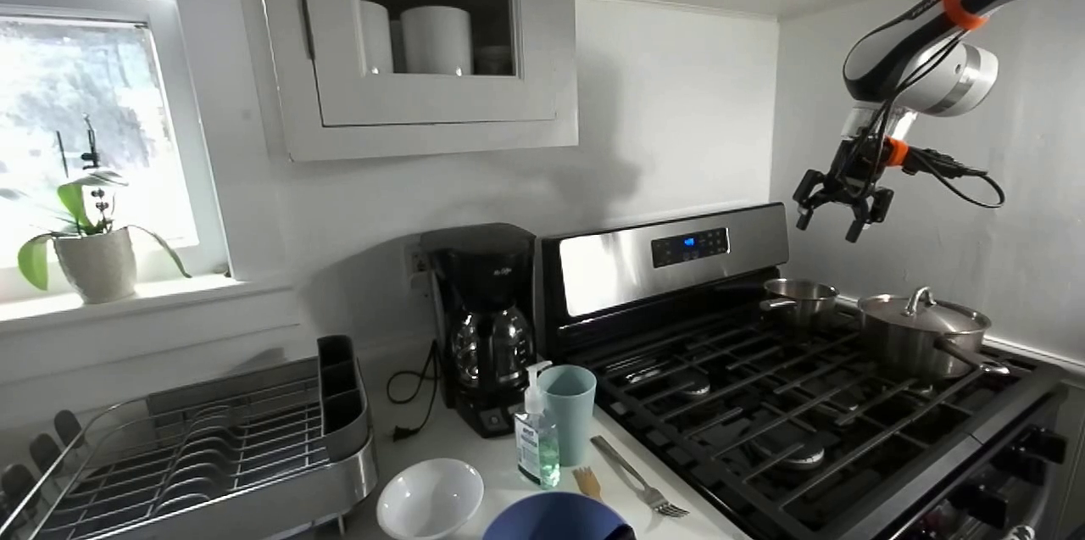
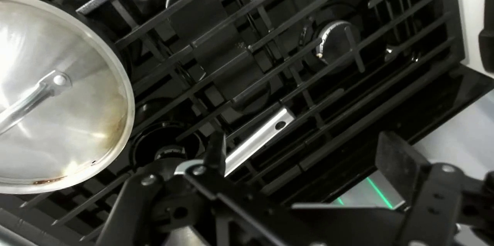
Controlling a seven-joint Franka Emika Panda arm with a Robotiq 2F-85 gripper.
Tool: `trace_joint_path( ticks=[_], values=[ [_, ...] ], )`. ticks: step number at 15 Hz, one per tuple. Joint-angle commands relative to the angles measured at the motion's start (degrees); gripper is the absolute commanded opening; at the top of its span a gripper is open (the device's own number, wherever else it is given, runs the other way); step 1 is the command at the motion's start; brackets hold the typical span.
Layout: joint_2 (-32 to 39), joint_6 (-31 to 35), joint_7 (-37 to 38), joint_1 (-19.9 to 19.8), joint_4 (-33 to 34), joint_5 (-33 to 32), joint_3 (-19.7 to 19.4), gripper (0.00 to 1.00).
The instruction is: Press a button on the stove
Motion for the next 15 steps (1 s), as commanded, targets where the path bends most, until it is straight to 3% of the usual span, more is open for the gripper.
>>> trace_joint_path(
  ticks=[1,2,4,9,14,15],
  values=[
    [6.64,-1.95,-3.63,0.66,4.88,11.78,-2.71,1.0],
    [2.6,1.04,-1.94,-0.93,0.9,5.76,-0.77,1.0],
    [5.12,-0.08,-2.97,-0.94,2.56,9.47,-1.18,1.0],
    [6.44,-0.54,-2.95,-0.78,3.82,10.27,-1.08,1.0],
    [14.2,5.43,-8.32,0.05,10.26,20.08,-0.89,1.0],
    [15.82,5.85,-9.49,-0.25,11.99,21.92,-0.79,0.81]
  ],
)
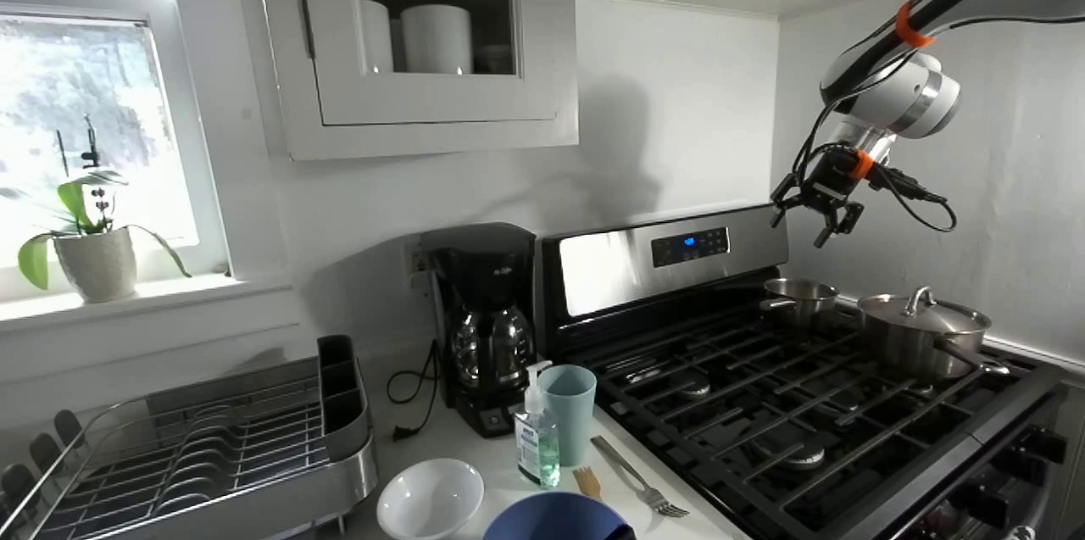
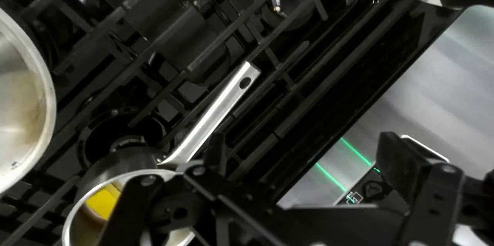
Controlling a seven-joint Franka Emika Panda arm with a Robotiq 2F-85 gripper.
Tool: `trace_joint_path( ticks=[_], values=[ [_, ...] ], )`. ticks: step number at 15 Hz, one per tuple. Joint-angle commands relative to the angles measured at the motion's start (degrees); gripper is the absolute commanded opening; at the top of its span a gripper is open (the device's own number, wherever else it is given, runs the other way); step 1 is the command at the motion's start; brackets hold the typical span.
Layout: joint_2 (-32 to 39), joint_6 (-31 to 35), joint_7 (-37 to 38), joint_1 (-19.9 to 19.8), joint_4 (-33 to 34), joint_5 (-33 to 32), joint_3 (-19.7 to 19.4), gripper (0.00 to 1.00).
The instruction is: Press a button on the stove
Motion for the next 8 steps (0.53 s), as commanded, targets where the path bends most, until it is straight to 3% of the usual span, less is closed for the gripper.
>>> trace_joint_path(
  ticks=[1,8],
  values=[
    [7.41,2.35,-5.79,-0.87,7.36,7.69,0.61,0.72],
    [19.36,0.31,-12.64,-4.18,20.08,20.18,3.92,0.24]
  ],
)
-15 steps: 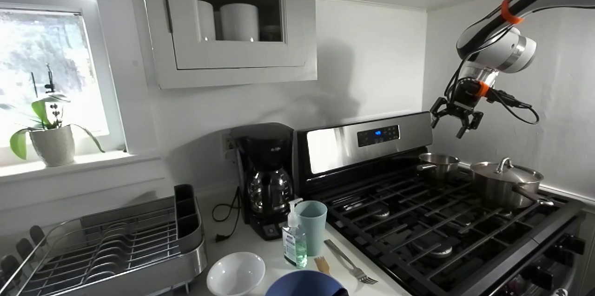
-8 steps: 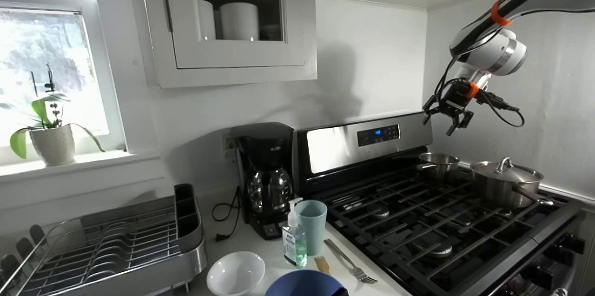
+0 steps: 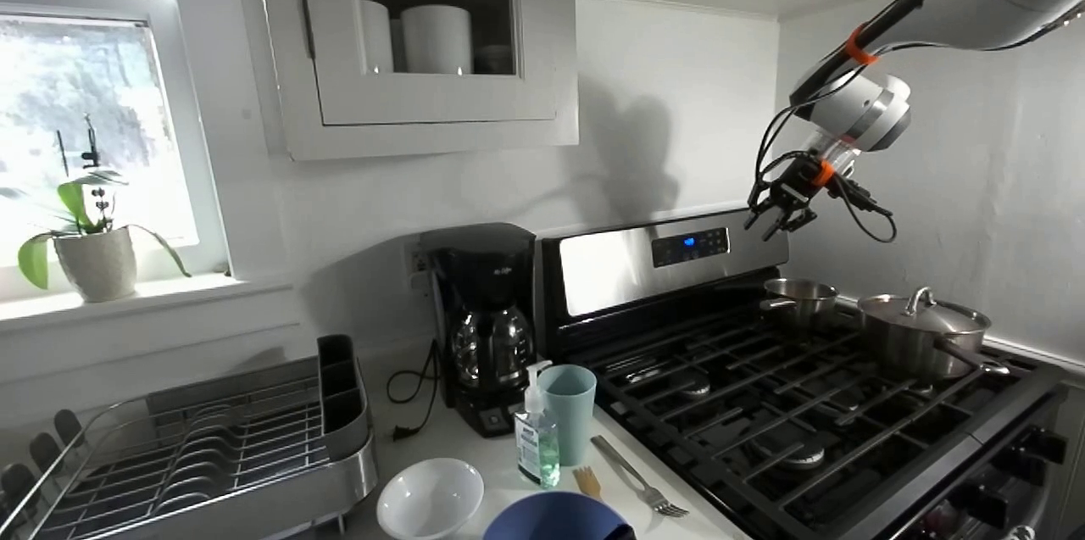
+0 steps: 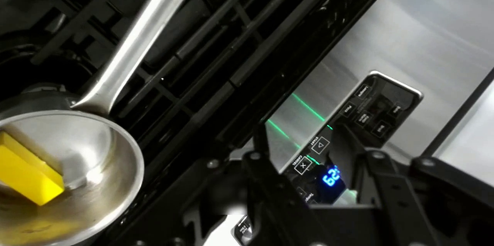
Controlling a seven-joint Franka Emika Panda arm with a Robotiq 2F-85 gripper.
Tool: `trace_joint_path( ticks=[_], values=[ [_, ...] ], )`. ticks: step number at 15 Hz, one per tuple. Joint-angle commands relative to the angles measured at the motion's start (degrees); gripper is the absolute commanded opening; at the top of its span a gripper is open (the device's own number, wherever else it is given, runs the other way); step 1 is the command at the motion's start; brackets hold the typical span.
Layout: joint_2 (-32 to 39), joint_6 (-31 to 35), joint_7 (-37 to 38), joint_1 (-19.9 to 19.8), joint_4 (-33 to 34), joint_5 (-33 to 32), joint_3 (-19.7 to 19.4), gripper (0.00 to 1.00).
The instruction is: Press a button on the stove
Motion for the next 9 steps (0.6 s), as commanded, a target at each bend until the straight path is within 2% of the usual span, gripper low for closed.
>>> trace_joint_path(
  ticks=[1,3,9],
  values=[
    [8.02,-1.81,-2.43,-3.24,8.92,6.2,2.87,0.16],
    [11.3,-1.65,-2.07,-4.36,12.19,8.15,4.05,0.02],
    [18.85,-0.79,-0.82,-6.89,21.14,11.72,6.9,0.01]
  ],
)
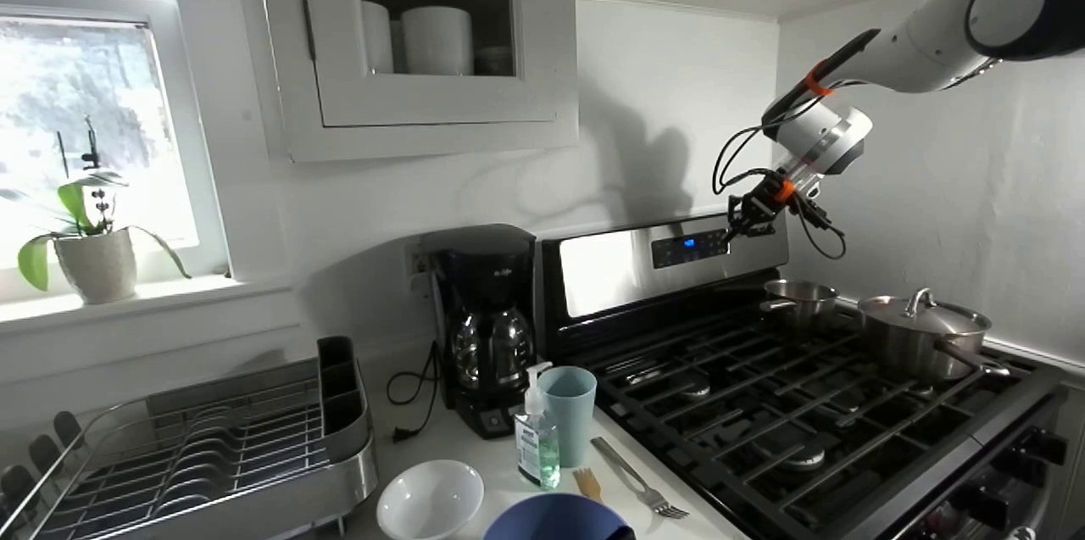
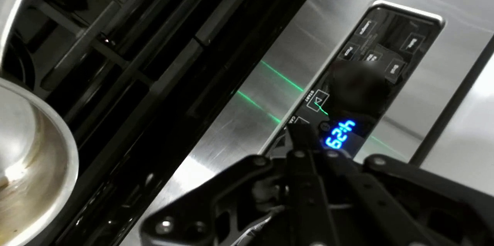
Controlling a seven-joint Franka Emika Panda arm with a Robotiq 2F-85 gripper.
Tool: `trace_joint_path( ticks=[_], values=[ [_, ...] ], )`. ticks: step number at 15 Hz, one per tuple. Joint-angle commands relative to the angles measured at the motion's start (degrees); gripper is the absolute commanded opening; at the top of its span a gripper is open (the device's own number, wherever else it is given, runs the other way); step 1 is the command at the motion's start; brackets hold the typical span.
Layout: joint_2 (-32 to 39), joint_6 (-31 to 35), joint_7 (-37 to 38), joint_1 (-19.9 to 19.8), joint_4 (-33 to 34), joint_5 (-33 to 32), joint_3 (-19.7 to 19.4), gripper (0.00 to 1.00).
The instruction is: Press a button on the stove
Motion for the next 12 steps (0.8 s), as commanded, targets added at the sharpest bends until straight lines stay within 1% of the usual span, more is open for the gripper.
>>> trace_joint_path(
  ticks=[1,4,7,12],
  values=[
    [4.89,-0.8,0.46,-2.27,7.07,2.78,2.3,0.01],
    [7.24,-1.07,1.34,-2.76,10.59,3.12,3.25,0.01],
    [9.27,-1.36,2.86,-2.72,13.38,1.95,3.74,0.01],
    [11.58,-1.81,5.82,-2.72,16.3,0.62,3.66,0.02]
  ],
)
